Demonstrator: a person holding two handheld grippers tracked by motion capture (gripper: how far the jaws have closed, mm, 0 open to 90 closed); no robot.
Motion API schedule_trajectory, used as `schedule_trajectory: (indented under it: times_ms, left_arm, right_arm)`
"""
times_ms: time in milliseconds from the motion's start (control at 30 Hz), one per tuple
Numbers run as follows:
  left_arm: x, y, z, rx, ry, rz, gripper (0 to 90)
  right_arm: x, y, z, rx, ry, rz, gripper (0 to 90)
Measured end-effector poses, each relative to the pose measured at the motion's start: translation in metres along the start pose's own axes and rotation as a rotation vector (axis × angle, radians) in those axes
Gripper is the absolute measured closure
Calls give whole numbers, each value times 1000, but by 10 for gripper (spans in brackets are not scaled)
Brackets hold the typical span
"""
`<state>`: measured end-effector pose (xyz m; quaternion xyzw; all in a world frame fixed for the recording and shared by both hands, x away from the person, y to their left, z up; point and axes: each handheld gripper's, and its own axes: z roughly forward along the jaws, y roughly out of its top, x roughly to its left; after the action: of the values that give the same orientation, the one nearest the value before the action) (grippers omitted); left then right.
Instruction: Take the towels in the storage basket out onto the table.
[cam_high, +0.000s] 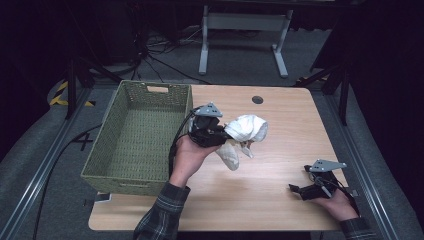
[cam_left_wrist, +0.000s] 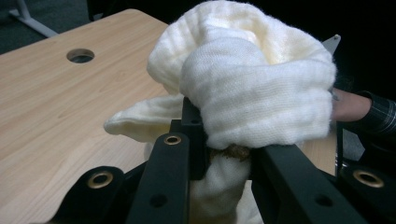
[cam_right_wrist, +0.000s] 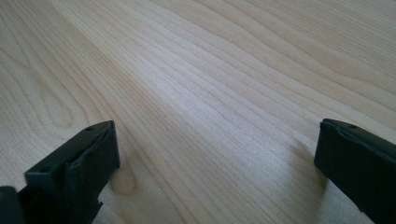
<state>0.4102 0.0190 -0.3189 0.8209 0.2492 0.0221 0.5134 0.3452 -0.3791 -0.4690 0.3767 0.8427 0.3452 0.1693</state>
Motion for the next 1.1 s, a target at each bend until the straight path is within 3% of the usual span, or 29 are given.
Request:
schedule_trajectory:
  times_ms: [767,1100]
  left_arm:
    - [-14,-18,56,73,-26,24,802]
    - [-17,-28,78,139,-26,44,801]
  right_arm:
    - [0,0,0,1,3,-3,3]
    - [0,0,0,2,4,-3,3]
